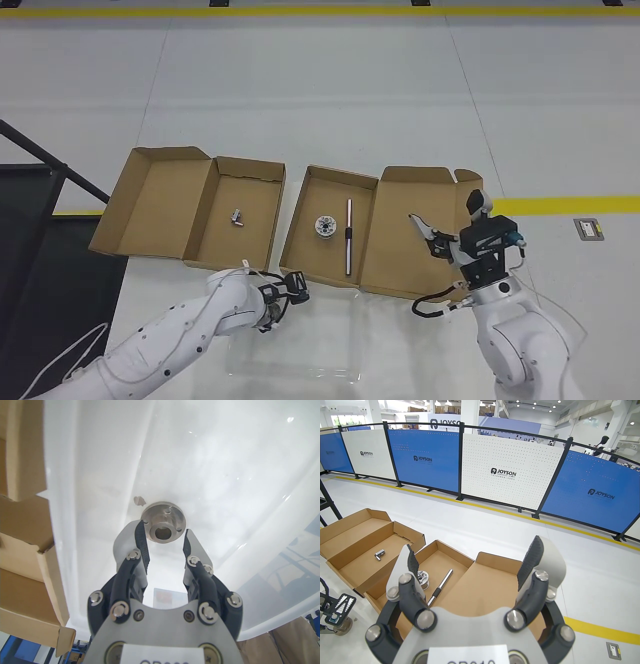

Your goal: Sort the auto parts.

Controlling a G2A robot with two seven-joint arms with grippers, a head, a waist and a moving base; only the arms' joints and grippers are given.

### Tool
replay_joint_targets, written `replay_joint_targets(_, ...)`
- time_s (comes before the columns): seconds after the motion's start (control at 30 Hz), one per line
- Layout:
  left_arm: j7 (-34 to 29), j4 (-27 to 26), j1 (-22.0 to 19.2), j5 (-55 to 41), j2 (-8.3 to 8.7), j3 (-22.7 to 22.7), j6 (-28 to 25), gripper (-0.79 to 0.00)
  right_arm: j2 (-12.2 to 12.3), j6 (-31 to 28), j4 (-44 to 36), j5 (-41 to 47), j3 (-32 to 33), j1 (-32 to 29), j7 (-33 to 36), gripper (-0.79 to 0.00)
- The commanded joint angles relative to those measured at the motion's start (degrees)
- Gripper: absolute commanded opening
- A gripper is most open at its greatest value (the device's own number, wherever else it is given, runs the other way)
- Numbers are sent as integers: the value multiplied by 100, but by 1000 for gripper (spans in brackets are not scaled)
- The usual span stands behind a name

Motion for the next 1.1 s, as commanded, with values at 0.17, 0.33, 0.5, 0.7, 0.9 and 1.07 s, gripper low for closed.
replay_joint_targets(0.17, -23, 162, 68, 60, -105, -77, -23, -443, 30, 6, -9, 46, 4, -17, -15, 0)
replay_joint_targets(0.33, -43, 304, 101, 57, -182, -134, -55, -462, 53, 7, -40, 71, 18, -40, -9, 0)
replay_joint_targets(0.5, -59, 403, 124, 90, -255, -187, -79, -511, 76, 10, -70, 94, 27, -52, 22, 0)
replay_joint_targets(0.7, -96, 385, 166, 124, -308, -290, -117, -785, 100, 25, -80, 115, 20, -56, 28, 0)
replay_joint_targets(0.9, -205, 140, 237, 2, -259, -550, -276, -785, 121, 38, -47, 129, -16, -27, 9, 0)
replay_joint_targets(1.07, -500, -468, 383, -281, -86, -1000, -382, -785, 134, 58, 15, 153, -73, 38, 5, 0)
